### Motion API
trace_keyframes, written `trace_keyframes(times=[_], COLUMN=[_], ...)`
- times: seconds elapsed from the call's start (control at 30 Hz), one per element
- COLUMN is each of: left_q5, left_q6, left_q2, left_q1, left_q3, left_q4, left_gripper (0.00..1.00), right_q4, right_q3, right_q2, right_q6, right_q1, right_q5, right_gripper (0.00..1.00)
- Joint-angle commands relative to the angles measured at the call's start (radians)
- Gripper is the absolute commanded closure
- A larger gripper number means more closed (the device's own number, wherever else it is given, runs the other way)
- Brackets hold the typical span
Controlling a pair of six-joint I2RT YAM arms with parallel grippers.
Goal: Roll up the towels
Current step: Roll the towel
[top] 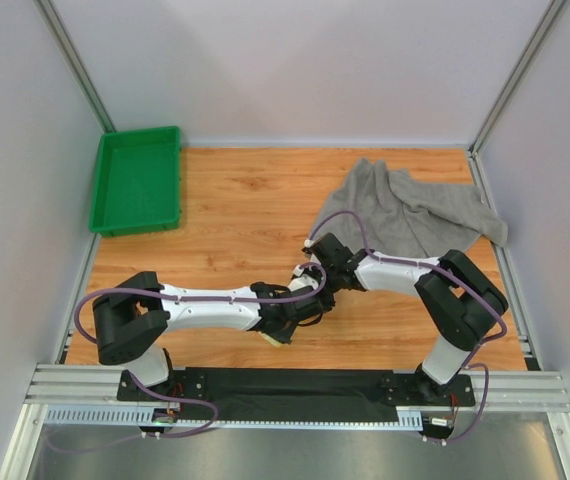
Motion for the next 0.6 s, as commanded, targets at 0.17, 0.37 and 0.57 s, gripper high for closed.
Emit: trace_keyframes(times=[0.17,0.37,0.57], left_q5=[0.105,0.208,0.258], left_q6=[0.063,0.054,0.061], left_q2=[0.067,0.045,0.039], left_q1=[0.003,0.035,0.065], left_q3=[-0.034,0.002,0.062], left_q4=[-0.018,-0.004,-0.035], left_gripper=[0.88,0.91,0.93], right_q4=[-0.084,-0.133,-0.207], right_q3=[0.029,0.038,0.07], right_q2=[-0.071,-0.21,-0.275], right_q6=[-0.125,-0.171,-0.217], right_q1=[-0.103,-0.183,-0.246], right_q5=[-0.002,0.048,0.053], right_gripper=[0.52,0.39,0.34])
